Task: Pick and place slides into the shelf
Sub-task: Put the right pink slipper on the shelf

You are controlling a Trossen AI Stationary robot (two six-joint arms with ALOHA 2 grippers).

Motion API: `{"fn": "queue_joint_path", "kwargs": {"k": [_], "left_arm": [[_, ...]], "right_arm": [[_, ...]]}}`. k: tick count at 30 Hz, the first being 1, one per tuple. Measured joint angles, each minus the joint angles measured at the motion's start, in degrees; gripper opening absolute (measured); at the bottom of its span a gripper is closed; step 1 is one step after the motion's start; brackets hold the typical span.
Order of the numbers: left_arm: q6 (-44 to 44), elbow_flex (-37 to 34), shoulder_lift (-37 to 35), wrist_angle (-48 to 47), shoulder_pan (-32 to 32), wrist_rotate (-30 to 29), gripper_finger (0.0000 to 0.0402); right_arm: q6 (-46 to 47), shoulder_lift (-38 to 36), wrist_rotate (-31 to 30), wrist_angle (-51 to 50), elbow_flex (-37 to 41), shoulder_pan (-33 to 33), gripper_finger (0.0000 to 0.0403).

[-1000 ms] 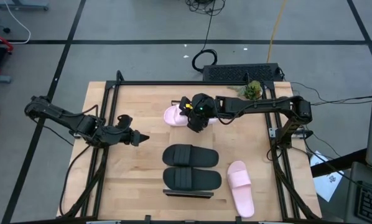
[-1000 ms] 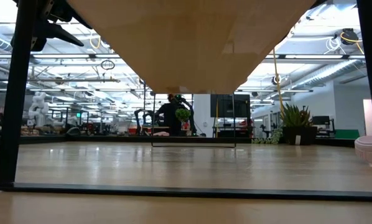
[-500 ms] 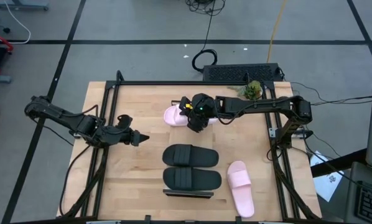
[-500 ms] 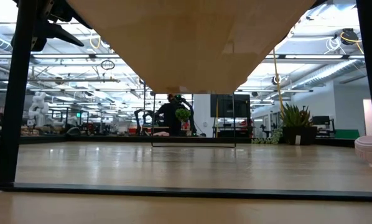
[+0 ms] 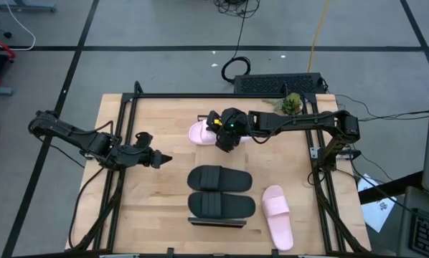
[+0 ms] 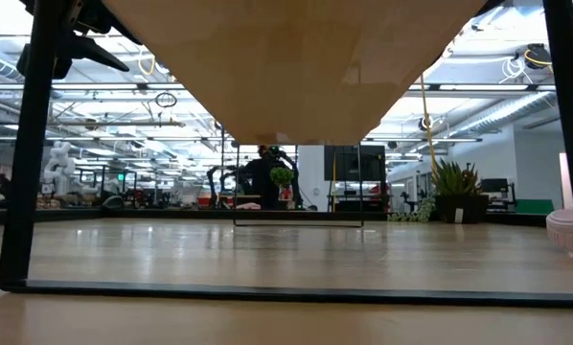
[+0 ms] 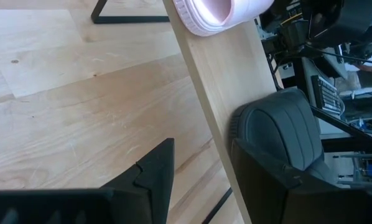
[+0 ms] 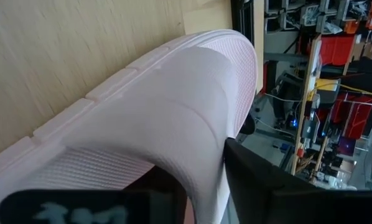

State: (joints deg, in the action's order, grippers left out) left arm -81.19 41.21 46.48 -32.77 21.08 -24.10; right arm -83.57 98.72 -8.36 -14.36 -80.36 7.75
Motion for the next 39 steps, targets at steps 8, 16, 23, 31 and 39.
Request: {"fn": "queue_joint_path", "kwargs": {"k": [8,16,23,31,39], "left_arm": [[0.0,-0.01,0.0,0.0,-0.01,-0.02,0.0161],[0.78,-0.02,0.0,0.0,-0.02,-0.02,0.0161],[1.03,-0.01,0.0,0.0,-0.01,-0.02,0.0161],[1.53,-0.02,0.0,0.0,-0.02,-0.02,0.0161],[1.53,-0.01,0.02,0.0,-0.01,-0.03,0.0161]], "right_arm": [[-0.04,0.0,-1.08,0.09,0.0,0.0,0.0112],[-0.15,0.02,-3.97,0.05,0.02,-0.74,0.0113],[-0.31,0.02,-4.03,0.03,0.02,-1.09,0.0113],[-0.19,-0.33,-3.99,-0.01,0.09,-1.09,0.0113],[-0.09,-1.64,-3.94,-0.06,0.17,-1.07,0.0112]]}}
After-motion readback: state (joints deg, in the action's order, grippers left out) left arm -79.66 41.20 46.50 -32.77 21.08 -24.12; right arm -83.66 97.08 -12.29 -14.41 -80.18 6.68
